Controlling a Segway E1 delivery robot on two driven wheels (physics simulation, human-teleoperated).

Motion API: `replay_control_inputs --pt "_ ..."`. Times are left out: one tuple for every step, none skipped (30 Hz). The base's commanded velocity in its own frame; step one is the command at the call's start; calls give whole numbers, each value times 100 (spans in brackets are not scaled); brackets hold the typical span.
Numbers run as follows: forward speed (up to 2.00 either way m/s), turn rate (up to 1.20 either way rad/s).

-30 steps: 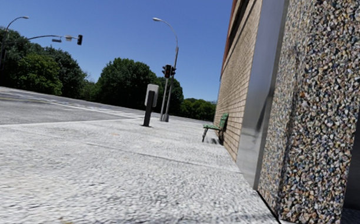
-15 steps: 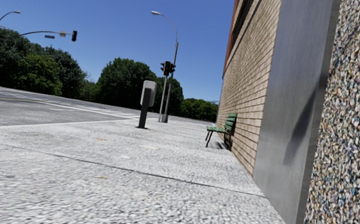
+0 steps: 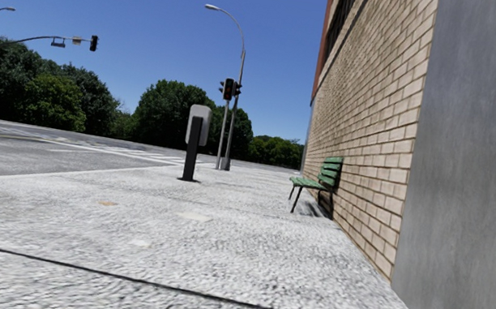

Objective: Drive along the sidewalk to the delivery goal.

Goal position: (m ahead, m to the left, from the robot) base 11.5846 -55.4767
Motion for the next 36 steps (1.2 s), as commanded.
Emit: replay_control_inputs --pt "200 0" --pt "200 0" --pt "200 0" --pt "200 0" --pt "200 0" --pt "200 0" --pt "200 0" --pt "200 0" --pt "200 0" --pt "200 0" --pt "200 0" --pt "200 0" --pt "200 0" --pt "200 0" --pt "200 0" --pt "200 0" --pt "200 0" --pt "200 0" --pt "200 0" --pt "200 0" --pt "200 0" --pt "200 0" --pt "200 0" --pt "200 0" --pt "200 0" --pt "200 0" --pt "200 0" --pt "200 0" --pt "200 0" --pt "200 0" --pt "200 0" --pt "200 0" --pt "200 0" --pt "200 0" --pt "200 0" --pt "200 0"
